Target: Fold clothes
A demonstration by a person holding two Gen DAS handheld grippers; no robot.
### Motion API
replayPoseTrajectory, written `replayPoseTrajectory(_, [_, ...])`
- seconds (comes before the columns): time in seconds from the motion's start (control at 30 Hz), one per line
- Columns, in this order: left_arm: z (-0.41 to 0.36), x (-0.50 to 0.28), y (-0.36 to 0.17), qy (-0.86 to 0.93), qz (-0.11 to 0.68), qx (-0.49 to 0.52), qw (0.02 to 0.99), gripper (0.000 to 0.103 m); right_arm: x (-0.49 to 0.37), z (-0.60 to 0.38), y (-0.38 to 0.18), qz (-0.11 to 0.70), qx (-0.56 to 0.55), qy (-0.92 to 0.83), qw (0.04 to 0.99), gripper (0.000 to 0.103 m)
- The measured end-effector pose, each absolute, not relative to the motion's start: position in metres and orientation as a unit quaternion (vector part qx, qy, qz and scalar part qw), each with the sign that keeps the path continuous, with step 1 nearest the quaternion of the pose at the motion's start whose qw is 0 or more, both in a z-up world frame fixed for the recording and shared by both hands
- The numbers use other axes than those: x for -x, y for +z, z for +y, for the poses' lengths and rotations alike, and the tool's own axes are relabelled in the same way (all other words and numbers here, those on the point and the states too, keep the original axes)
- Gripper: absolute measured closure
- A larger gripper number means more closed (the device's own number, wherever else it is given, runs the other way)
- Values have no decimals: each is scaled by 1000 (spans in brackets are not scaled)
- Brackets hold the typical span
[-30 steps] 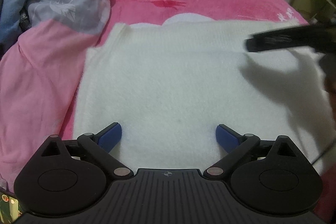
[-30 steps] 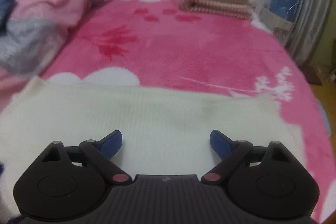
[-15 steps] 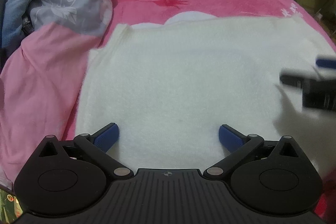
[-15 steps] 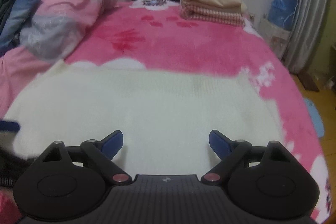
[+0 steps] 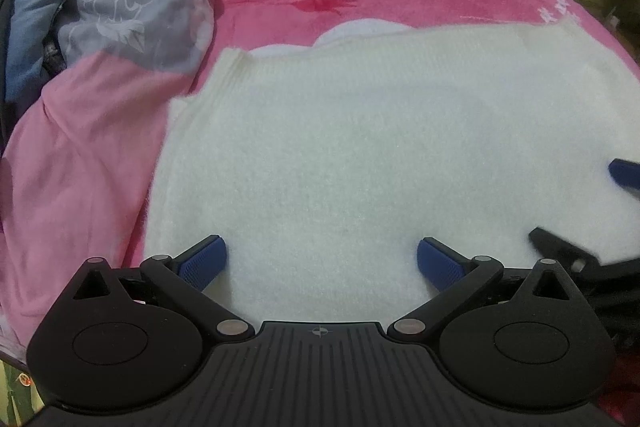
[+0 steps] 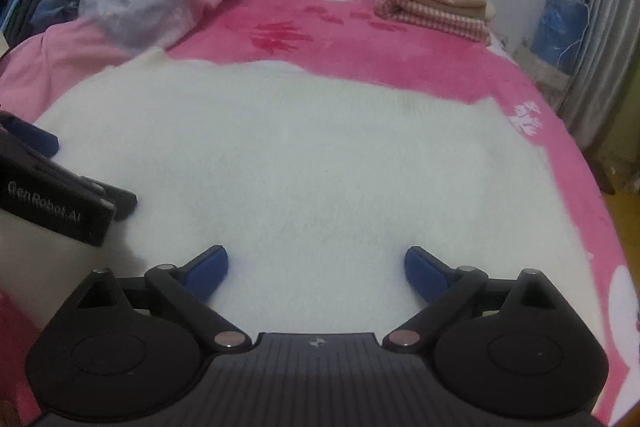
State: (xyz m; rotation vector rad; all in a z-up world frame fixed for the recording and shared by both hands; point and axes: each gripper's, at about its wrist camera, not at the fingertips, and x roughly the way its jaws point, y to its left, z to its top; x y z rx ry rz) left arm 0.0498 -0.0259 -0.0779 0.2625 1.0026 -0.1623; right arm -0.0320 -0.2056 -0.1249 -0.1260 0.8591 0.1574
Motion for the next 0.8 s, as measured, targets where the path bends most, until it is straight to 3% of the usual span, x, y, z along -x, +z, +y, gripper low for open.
replayPoseTrajectory(0.17, [-24,-51,-78,-79,479,-124,866,0,52,-205,-105,407,56,78,909,11])
replayPoseTrajectory(0.3, [-27,-49,-79,-76,474,-131,867,0,64,-197,-134,420,107,93,897,2])
replayPoseTrajectory(0.5, [-24,-47,-79,-81,469,-127,870,0,72,-190,-107,405,110,55,906,8])
replayPoseTrajectory(0.6, [-26,-48,-80,-78,469,-128,870,0,77,-202,-133,433,116,41,893,2])
replayPoseTrajectory(0.8, [-25,-46,-80,-79,468,-126,871,0,69,-232,-104,429,34,3,903,7])
